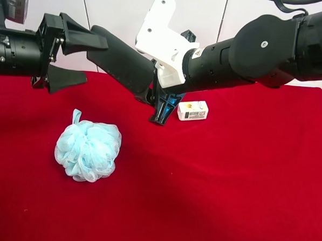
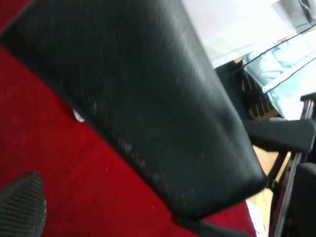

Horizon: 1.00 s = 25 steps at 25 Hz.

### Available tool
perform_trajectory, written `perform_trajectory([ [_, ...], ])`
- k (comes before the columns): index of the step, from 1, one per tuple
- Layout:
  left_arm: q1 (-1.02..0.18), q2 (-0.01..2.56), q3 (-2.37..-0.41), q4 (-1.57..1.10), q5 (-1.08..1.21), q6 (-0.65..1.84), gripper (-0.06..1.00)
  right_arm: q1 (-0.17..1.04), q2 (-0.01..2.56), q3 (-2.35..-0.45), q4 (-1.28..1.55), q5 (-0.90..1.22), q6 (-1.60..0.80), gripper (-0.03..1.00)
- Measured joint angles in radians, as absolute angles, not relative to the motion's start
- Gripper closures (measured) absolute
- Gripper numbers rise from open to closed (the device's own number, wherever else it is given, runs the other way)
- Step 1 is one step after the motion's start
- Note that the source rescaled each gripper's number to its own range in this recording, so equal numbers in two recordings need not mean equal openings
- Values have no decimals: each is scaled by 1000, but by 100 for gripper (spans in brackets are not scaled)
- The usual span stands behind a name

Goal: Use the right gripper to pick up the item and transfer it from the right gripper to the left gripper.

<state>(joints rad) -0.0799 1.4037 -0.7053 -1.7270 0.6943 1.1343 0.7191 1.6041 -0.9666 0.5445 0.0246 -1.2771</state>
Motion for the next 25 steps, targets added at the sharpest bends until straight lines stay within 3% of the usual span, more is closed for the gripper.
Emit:
perform_trajectory([
  [25, -80, 1565, -860, -1728, 612, 1064, -6, 719, 1604, -967, 545, 25, -1277, 97],
])
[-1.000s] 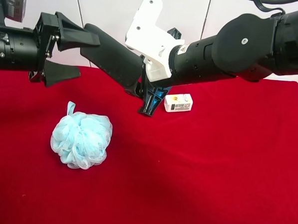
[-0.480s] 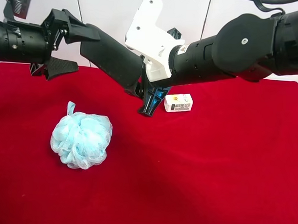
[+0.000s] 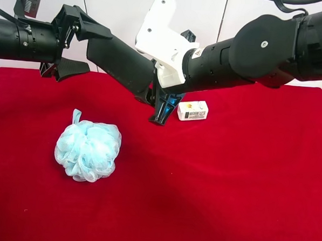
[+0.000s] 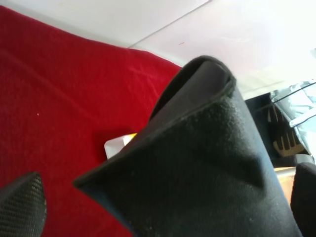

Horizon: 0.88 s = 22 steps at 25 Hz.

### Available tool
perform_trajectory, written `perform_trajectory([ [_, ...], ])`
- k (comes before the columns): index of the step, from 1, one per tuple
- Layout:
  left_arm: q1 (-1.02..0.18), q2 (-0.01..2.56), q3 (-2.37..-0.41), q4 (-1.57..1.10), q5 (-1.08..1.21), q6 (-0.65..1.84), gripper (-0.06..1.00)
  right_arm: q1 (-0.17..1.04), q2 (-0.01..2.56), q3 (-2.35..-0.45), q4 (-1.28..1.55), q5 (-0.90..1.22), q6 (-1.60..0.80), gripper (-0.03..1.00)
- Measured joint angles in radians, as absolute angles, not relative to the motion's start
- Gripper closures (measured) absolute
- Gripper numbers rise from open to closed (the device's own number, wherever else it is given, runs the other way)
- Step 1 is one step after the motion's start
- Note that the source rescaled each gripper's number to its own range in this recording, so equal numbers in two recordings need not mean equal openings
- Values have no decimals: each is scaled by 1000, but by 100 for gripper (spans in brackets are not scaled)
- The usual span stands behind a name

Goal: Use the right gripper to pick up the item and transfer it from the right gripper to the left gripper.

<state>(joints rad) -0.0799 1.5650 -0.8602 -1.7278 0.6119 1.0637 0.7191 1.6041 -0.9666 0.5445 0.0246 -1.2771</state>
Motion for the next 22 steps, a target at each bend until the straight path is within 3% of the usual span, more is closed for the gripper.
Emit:
perform_trajectory([
  [22, -152, 1636, -931, -1728, 607, 1010, -6, 719, 1604, -964, 545, 24, -1276, 97],
])
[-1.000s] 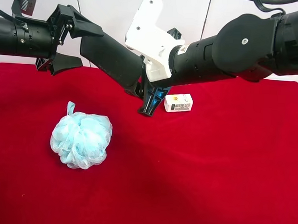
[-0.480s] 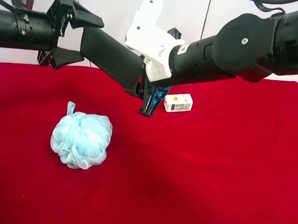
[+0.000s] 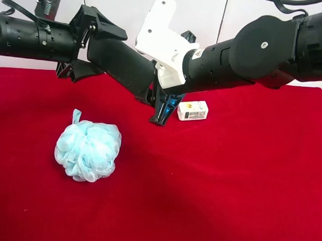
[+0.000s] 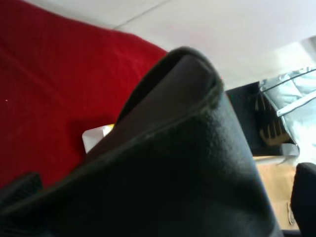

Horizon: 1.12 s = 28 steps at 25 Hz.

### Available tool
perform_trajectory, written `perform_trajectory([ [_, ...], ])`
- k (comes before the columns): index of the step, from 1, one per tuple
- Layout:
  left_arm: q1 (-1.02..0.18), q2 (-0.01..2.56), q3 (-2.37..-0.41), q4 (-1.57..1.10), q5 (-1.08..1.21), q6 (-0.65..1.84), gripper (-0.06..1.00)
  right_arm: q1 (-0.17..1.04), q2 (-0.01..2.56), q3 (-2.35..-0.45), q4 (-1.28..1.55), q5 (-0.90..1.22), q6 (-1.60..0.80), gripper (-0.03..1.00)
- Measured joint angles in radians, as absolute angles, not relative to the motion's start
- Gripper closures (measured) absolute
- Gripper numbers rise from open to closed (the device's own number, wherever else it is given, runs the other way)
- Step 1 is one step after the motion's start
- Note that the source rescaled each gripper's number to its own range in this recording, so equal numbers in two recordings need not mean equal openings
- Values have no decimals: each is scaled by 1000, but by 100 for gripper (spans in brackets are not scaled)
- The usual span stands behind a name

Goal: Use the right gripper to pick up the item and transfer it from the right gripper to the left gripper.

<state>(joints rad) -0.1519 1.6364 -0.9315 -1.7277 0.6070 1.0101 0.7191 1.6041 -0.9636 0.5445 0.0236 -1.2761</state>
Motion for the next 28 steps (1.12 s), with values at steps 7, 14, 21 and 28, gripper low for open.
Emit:
perform_trajectory([
  [7, -158, 1639, -941, -1728, 604, 1010, -6, 719, 1604, -964, 545, 24, -1276, 97],
  [14, -158, 1639, -941, -1728, 604, 1044, -3, 719, 1604, -964, 545, 24, -1276, 97],
  [21, -157, 1639, -941, -1731, 580, 1044, 85, 718, 1604, -963, 549, 24, -1267, 97],
  [28, -157, 1639, -941, -1735, 580, 1044, 85, 718, 1604, -963, 550, 24, -1265, 97],
])
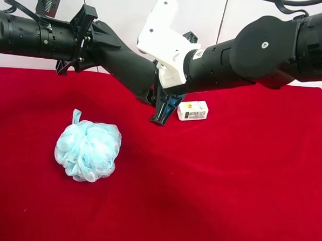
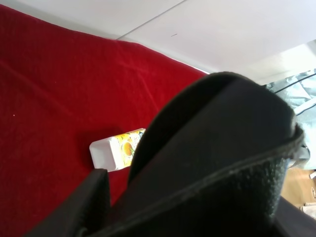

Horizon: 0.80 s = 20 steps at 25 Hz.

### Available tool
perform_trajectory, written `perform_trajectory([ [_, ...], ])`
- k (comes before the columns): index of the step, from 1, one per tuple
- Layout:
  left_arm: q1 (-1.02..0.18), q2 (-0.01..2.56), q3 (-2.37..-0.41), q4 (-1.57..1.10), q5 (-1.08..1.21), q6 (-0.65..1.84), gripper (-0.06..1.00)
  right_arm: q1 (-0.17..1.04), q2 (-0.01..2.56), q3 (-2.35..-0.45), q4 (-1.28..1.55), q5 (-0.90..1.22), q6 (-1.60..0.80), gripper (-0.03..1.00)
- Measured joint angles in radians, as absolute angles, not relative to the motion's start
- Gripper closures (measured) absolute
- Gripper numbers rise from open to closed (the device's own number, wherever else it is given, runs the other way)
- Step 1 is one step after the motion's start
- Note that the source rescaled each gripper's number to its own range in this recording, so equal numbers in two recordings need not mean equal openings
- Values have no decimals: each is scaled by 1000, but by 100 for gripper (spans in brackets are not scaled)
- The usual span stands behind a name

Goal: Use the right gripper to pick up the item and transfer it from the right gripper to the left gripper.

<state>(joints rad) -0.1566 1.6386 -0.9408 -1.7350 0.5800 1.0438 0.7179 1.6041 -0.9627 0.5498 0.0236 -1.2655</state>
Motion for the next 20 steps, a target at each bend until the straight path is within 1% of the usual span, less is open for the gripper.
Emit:
perform_trajectory([
  [20, -157, 1639, -941, -1736, 579, 1044, 87, 718, 1604, -963, 550, 24, -1265, 97],
])
